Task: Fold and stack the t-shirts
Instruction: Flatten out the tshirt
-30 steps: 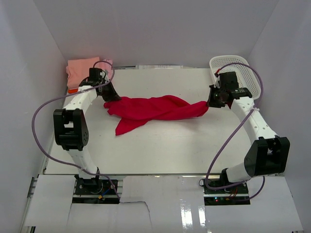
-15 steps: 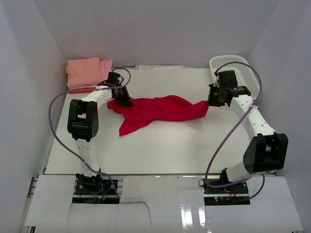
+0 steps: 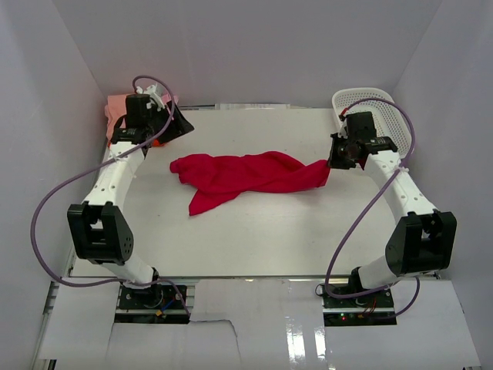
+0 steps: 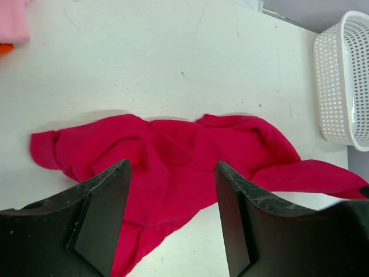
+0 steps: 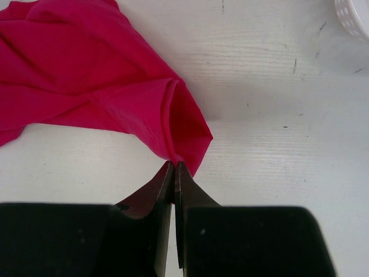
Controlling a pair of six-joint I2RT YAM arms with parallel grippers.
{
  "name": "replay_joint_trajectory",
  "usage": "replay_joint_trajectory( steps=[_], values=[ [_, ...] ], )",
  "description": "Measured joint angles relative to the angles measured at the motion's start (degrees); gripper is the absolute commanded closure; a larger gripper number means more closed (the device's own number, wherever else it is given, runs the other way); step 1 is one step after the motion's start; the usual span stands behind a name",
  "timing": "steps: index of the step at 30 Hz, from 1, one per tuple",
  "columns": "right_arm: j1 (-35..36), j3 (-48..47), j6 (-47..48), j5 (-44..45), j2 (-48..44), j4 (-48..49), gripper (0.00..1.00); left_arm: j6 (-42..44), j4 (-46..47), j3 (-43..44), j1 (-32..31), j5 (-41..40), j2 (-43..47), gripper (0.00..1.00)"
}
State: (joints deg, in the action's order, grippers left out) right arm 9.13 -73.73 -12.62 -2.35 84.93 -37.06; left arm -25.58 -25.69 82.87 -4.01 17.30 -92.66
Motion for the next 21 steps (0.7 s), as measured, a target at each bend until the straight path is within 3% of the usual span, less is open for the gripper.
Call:
replay_joint_trajectory(
  steps=[4, 12, 21],
  values=[
    [0.0, -0.4, 0.5, -0.5, 0.6, 0.0, 0.92, 4.9, 0.1, -2.6, 2.8, 2.0, 4.0, 0.2],
    [0.0, -0.8, 1.5, -4.5, 1.9, 2.0, 0.92, 9.1, 1.9, -22.4, 14.0, 14.4, 9.5, 0.07],
    [0.0, -2.7, 2.7, -8.4, 4.4, 3.0, 0.92, 16.8, 6.7, -29.7, 14.2, 20.9, 11.9, 0.05]
  ],
)
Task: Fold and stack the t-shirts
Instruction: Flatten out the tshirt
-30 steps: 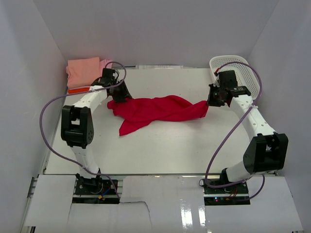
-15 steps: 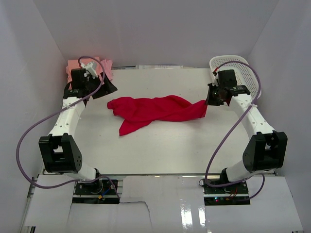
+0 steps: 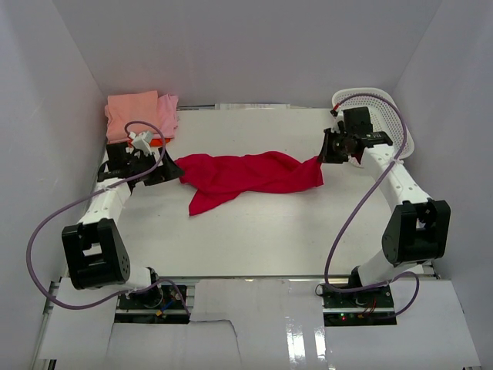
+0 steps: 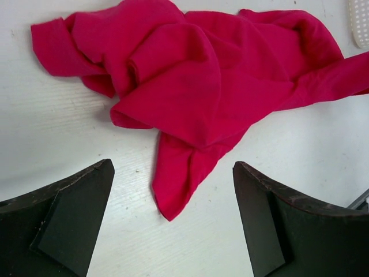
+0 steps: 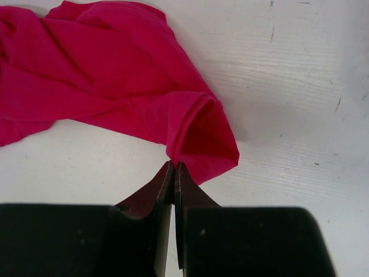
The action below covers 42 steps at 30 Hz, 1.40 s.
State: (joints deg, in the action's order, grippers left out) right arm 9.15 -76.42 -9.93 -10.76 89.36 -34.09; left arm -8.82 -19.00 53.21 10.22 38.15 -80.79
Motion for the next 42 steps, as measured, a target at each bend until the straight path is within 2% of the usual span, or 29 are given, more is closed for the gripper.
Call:
replay_joint_trajectory(
  steps=[3, 4, 7, 9, 13, 18, 22, 42],
  values=[
    [0.0, -1.0, 0.2, -1.0, 0.4, 0.1, 0.92, 1.8, 2.1, 0.0, 0.1, 0.7, -0.4, 0.13],
    [0.0, -1.3, 0.3, -1.4, 0.5, 0.1, 0.92, 2.3, 2.9, 0.0, 0.2, 1.3, -0.8, 0.2],
    [0.0, -2.1, 0.6, -2.4, 0.8, 0.6, 0.92, 3.2, 5.9, 0.0, 0.6, 3.2, -2.8, 0.21],
    [0.0, -2.2, 0.7, -3.4, 1.0, 1.2, 0.92, 3.7, 8.1, 0.0, 1.1, 5.0, -4.8, 0.18],
    [0.0, -2.6, 0.8, -5.0, 2.0, 1.3, 0.92, 5.0, 12.2, -0.4, 3.0, 8.5, -9.3, 0.3],
    [0.0, -2.6, 1.0, -5.8, 2.6, 1.4, 0.92, 5.7, 17.2, -1.8, 5.5, 13.3, -15.9, 0.36],
    [0.0, -2.6, 1.1, -6.2, 2.6, 1.6, 0.92, 6.3, 19.5, -2.8, 6.3, 15.1, -20.0, 0.38],
    [0.0, -2.6, 1.2, -7.3, 2.6, 1.7, 0.92, 7.1, 25.1, -4.1, 6.2, 14.6, -22.6, 0.39]
  ],
)
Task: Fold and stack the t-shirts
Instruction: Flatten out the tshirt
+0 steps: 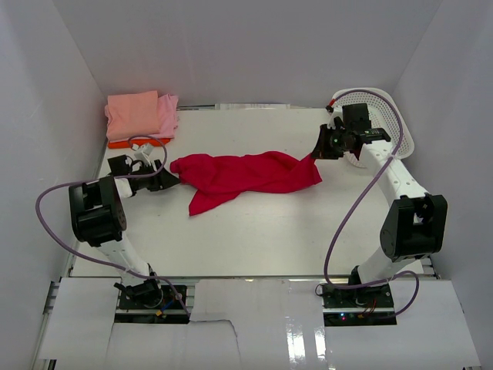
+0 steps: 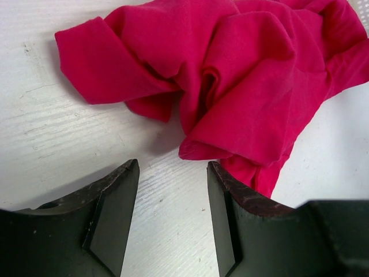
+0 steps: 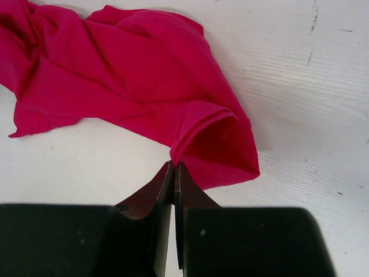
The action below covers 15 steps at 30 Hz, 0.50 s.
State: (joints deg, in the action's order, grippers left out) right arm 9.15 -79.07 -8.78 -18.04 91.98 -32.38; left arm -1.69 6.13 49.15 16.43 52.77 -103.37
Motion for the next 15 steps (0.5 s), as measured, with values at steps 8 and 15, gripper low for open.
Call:
replay_joint_trajectory(
  steps=[8, 15],
  values=[
    [0.0, 0.0, 0.0, -0.1, 0.0, 0.0, 0.92, 0.0, 0.4, 1.0, -0.1, 0.0, -0.9, 0.4],
    [0.0, 0.0, 0.0, 0.0, 0.0, 0.0, 0.92, 0.0, 0.8, 2.2, -1.2, 0.2, -1.4, 0.41]
  ],
)
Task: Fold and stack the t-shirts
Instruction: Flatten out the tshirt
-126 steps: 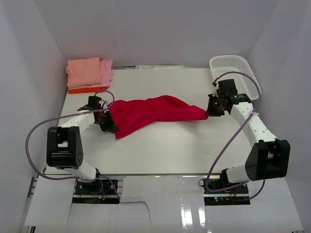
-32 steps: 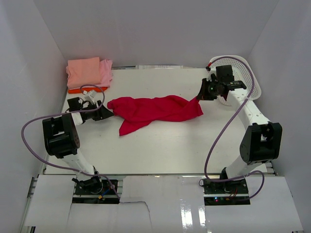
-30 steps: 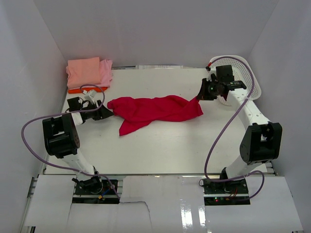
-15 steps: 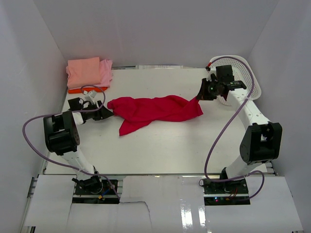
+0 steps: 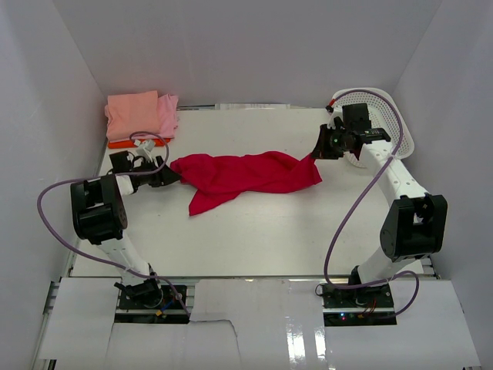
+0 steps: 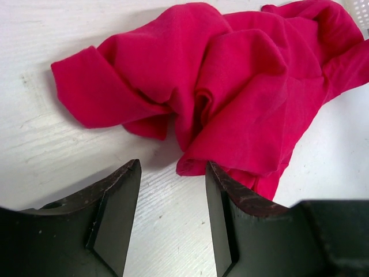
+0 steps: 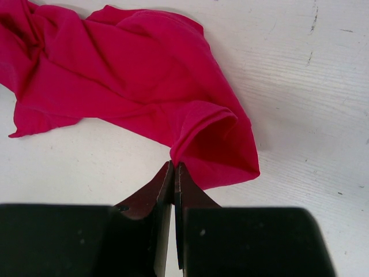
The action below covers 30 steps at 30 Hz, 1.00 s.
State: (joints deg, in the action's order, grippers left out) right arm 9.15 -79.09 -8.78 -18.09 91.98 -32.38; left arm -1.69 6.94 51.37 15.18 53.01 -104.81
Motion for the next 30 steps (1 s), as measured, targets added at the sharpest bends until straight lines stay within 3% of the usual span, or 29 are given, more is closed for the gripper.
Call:
replay_joint_trajectory(
  steps=[20, 30],
  values=[
    [0.0, 0.0, 0.0, 0.1, 0.0, 0.0, 0.92, 1.0, 0.5, 0.7, -1.6, 0.1, -2.4, 0.5],
    [0.0, 0.0, 0.0, 0.1, 0.0, 0.0, 0.92, 2.3, 0.4, 0.3, -1.6, 0.3, -2.4, 0.5]
  ],
)
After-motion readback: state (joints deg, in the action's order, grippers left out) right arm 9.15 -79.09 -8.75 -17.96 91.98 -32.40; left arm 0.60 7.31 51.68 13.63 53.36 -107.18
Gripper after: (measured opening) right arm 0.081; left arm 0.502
